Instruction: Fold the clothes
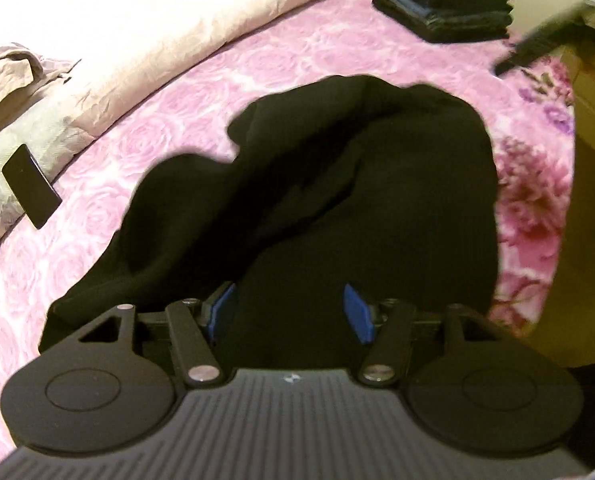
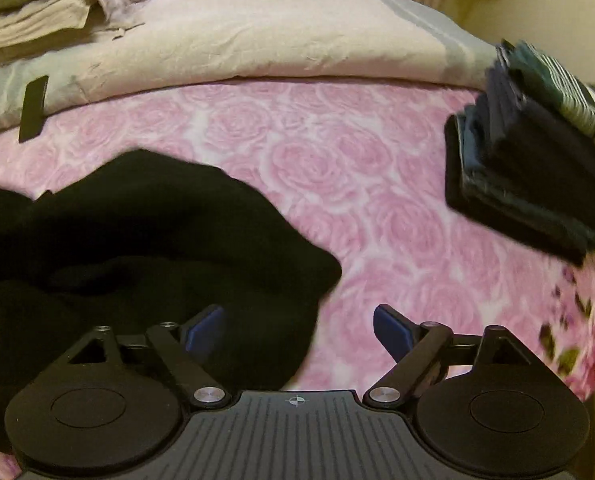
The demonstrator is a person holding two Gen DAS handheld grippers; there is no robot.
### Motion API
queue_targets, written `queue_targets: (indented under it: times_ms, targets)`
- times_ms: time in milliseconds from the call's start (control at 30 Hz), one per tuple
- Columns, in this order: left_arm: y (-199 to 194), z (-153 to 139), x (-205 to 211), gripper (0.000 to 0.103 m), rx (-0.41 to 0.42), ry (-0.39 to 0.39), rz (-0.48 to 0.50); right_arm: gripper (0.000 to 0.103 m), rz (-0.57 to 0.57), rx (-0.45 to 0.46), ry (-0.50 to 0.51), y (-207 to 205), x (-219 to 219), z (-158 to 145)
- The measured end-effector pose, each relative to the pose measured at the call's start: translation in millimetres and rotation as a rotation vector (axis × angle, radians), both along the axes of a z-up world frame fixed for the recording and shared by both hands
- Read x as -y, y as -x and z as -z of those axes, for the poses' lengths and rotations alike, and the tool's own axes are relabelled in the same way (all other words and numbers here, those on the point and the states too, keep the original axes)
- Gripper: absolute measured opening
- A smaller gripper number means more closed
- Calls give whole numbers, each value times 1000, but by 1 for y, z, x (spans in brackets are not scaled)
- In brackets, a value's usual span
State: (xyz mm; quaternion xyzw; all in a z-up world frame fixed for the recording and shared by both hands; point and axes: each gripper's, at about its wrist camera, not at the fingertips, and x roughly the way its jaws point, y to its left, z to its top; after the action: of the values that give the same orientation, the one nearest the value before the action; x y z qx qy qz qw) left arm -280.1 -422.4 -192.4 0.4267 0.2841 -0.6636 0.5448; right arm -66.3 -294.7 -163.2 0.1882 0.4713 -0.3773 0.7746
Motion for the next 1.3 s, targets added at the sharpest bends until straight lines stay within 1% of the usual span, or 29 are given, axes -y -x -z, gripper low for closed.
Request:
queue_targets:
  times_ms: [133,167,233,367,400,467,500,533,567,600,700,800,900,1000,1100,1133,1167,1200,1233,1300]
  targets:
    - [-12,13,27,57,8,5,42,84,-10,-8,-78,-2,-21,12]
    - [-11,14,31,57,5,10,52,84,-8,-23,-76,-2,-23,17]
    - [-4,16,33,61,-6,27,77,84,4,-25,-97,0,-16,33]
    - [25,22,20,66,-36,31,118,84,82,35,-200,10,5,82]
    - [35,25,14,68,-39,28,129,84,98,60,-231,13,12,92]
    - [55,29,3,68,-39,20,151,84,109,120,-285,17,22,112]
    - [68,30,-1,68,-38,16,165,72,116,147,-307,20,24,117]
    - [81,31,-5,68,-37,15,180,53,118,175,-334,22,26,120]
    - [96,30,-8,69,-34,21,194,9,120,198,-368,24,27,120]
    - [111,28,-8,71,-34,33,208,3,125,213,-390,26,29,116]
    - [155,19,-5,78,-33,89,258,3,128,326,-448,37,38,81]
    - [188,4,5,78,-18,159,286,2,101,448,-482,44,55,33]
    - [198,-14,16,80,-2,210,251,2,29,537,-500,38,68,-12]
    - [196,-24,25,82,42,249,202,2,-70,561,-509,13,68,-46]
    - [184,-26,33,81,114,265,130,2,-186,565,-513,-27,49,-74]
    - [178,-26,36,77,137,266,100,2,-225,566,-514,-40,42,-83]
    - [169,-27,36,73,140,266,65,2,-265,569,-515,-55,34,-91]
    - [159,-29,35,60,137,264,28,2,-301,574,-515,-68,23,-98]
    - [147,-33,31,40,136,268,-10,2,-332,578,-512,-83,9,-103]
    - [115,-45,16,21,131,281,-86,2,-392,586,-504,-113,-14,-114]
